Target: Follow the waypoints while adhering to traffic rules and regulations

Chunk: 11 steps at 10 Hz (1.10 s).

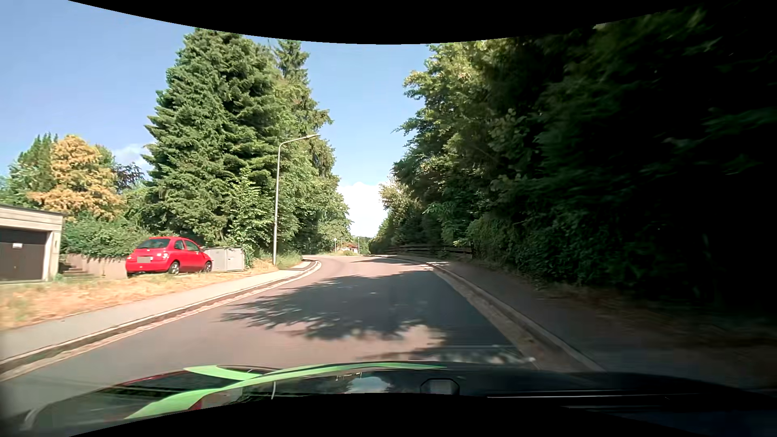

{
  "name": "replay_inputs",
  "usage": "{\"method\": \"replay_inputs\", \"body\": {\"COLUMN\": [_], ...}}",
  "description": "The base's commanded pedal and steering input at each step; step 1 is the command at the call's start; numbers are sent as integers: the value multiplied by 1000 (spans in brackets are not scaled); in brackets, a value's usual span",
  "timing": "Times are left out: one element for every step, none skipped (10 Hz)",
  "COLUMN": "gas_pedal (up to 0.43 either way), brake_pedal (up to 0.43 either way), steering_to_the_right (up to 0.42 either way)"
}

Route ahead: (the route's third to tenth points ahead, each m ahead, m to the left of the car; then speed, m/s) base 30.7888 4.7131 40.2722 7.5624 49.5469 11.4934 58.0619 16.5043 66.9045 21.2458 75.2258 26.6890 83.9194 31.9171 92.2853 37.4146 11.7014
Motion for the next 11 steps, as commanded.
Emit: {"method": "replay_inputs", "body": {"gas_pedal": [228,228,228,248,268,268,268,268,260,260,260], "brake_pedal": [0,0,0,0,0,0,0,0,0,0,0], "steering_to_the_right": [-4,-5,-5,-7,-10,-14,-19,-25,-29,-34,-38]}}
